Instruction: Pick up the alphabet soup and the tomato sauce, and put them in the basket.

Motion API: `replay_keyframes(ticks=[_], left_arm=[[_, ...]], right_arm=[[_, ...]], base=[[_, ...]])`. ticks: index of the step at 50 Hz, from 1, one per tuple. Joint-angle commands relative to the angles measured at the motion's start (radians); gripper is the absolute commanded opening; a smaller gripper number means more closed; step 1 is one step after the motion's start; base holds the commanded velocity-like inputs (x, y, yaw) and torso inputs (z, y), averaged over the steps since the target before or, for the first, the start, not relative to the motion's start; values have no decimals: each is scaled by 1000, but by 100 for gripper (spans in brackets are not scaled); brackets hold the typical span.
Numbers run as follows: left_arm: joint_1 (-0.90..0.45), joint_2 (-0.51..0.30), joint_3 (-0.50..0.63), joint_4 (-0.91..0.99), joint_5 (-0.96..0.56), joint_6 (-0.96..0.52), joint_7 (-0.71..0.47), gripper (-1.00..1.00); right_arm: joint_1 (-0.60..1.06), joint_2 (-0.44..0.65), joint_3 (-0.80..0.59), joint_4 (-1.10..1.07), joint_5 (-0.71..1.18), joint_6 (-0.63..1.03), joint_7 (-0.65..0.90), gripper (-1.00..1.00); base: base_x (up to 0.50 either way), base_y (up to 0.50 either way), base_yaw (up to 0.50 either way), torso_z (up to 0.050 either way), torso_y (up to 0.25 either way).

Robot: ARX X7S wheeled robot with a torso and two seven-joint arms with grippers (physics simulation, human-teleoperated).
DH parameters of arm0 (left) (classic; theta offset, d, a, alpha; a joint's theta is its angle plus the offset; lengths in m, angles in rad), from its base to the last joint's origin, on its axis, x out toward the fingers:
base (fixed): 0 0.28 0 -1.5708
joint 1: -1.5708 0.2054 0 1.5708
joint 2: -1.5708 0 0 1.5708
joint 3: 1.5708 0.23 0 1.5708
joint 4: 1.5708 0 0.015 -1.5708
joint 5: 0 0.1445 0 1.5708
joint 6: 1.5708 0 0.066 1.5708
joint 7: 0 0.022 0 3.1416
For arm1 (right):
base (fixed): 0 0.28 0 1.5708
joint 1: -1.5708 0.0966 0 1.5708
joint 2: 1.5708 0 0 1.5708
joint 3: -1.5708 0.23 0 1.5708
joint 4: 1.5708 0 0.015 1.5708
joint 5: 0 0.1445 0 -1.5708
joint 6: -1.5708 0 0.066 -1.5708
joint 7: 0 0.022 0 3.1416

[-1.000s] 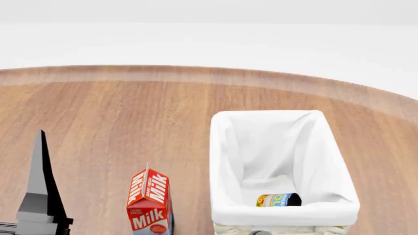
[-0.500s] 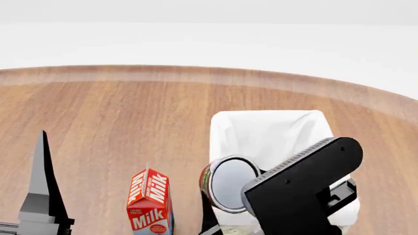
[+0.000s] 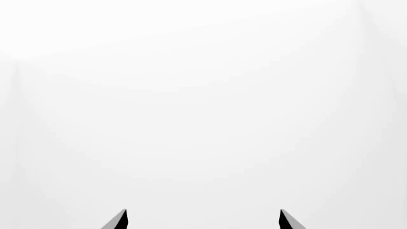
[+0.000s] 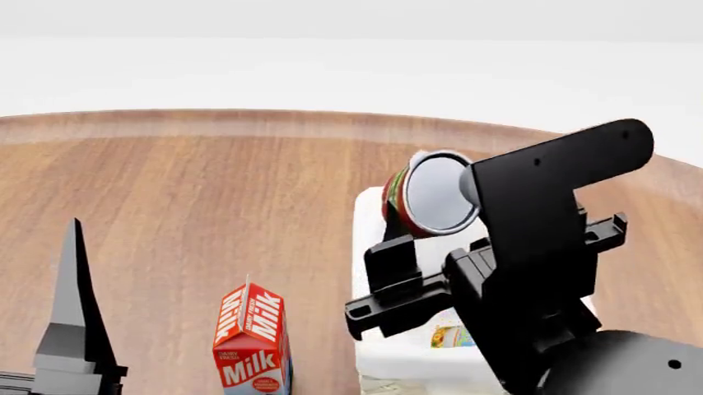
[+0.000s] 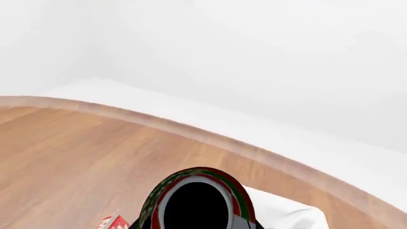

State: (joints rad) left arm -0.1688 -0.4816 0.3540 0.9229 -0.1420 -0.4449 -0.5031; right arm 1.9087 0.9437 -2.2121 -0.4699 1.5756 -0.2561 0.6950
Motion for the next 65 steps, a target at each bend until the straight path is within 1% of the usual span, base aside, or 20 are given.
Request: replay_keyframes(ticks=[1, 3, 14, 28, 42, 49, 65], left_arm=[[2, -3, -3, -1, -4, 5, -2, 100], [2, -3, -1, -3, -3, 6, -2, 100], [4, -5, -1, -6, -6, 13, -4, 100], [5, -8, -4, -3, -11, 17, -6, 100], [3, -11, -3, -1, -14, 13, -9, 100], [16, -12, 2, -18, -6, 39, -11, 100], [18, -16, -3, -17, -13, 39, -15, 100]], right_arm=[[-63, -132, 42, 245, 90, 1, -52, -100], [-76, -156, 45, 287, 106, 4, -61, -100], [-225, -329, 54, 666, 249, 49, -168, -100], [-368, -441, 51, 944, 340, 116, -272, -100], [-464, -499, 43, 1082, 365, 150, -340, -100], [-485, -503, 48, 1092, 363, 142, -345, -100], [-495, -506, 60, 1097, 362, 137, -351, -100]], base=[[0, 0, 0, 10, 0], [0, 0, 0, 0, 0], [0, 0, 0, 0, 0], [0, 0, 0, 0, 1], [0, 0, 0, 0, 0], [0, 0, 0, 0, 1], [0, 0, 0, 0, 0]])
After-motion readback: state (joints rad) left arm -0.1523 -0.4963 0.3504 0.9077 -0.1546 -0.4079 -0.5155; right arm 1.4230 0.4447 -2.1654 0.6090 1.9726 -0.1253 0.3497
